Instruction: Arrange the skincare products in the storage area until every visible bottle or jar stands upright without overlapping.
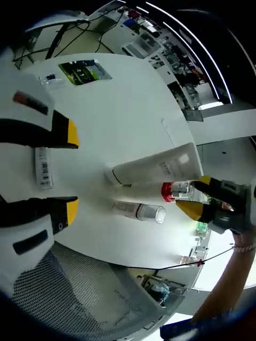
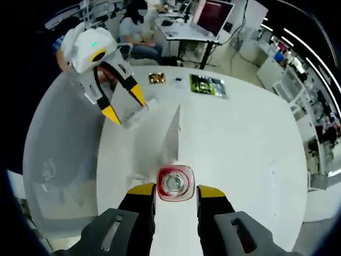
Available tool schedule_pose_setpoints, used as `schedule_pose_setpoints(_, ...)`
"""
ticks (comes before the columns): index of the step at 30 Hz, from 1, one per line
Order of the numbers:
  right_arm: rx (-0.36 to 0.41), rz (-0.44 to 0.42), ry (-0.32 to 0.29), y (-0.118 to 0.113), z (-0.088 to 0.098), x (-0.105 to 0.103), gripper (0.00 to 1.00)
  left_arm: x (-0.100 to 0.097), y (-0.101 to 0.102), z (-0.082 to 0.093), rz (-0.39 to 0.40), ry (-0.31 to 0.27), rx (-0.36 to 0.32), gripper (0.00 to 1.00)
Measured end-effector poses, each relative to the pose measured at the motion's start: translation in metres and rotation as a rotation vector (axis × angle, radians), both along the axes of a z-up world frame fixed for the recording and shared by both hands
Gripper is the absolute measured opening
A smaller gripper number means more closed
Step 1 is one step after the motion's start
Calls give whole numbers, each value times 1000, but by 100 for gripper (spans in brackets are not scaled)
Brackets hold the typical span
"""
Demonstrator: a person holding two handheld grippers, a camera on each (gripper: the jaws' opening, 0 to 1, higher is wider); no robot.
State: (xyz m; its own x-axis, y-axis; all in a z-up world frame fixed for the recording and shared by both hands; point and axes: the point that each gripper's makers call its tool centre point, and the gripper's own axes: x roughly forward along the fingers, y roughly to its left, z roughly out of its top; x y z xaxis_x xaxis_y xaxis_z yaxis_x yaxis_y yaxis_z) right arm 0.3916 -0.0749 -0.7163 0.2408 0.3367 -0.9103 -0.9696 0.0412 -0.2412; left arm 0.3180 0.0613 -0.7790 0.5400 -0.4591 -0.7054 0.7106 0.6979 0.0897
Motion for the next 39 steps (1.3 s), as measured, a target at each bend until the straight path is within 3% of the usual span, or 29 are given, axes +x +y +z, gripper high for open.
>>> schedule_pose_setpoints(6,123,-44,-129,2,45,1,34,4,5,1,28,-5,5,32)
schedule_pose_setpoints(8,213,-64,-205,9,70,1,34,6,9,2,49,-12,6,33)
schedule_pose_setpoints(11,354,-68,-260,30,98,-10,33,14,19,7,116,-34,-4,34)
schedule_pose_setpoints(13,449,-58,-261,49,107,-24,33,20,30,11,182,-56,-7,35)
schedule_pose_setpoints(16,507,-20,-259,76,105,-43,33,28,44,18,272,-81,-30,35)
schedule_pose_setpoints(20,527,37,-170,120,67,-76,34,34,64,25,395,-94,-78,36)
schedule_pose_setpoints(25,384,16,-89,146,-9,-90,34,38,85,27,506,-84,-126,35)
schedule_pose_setpoints(31,368,-177,19,165,-65,-88,32,36,83,18,519,-36,-142,35)
schedule_pose_setpoints(37,307,-266,58,178,-106,-87,30,35,84,17,520,-35,-135,34)
schedule_pose_setpoints(39,318,-302,100,187,-118,-90,29,36,89,18,539,-45,-126,32)
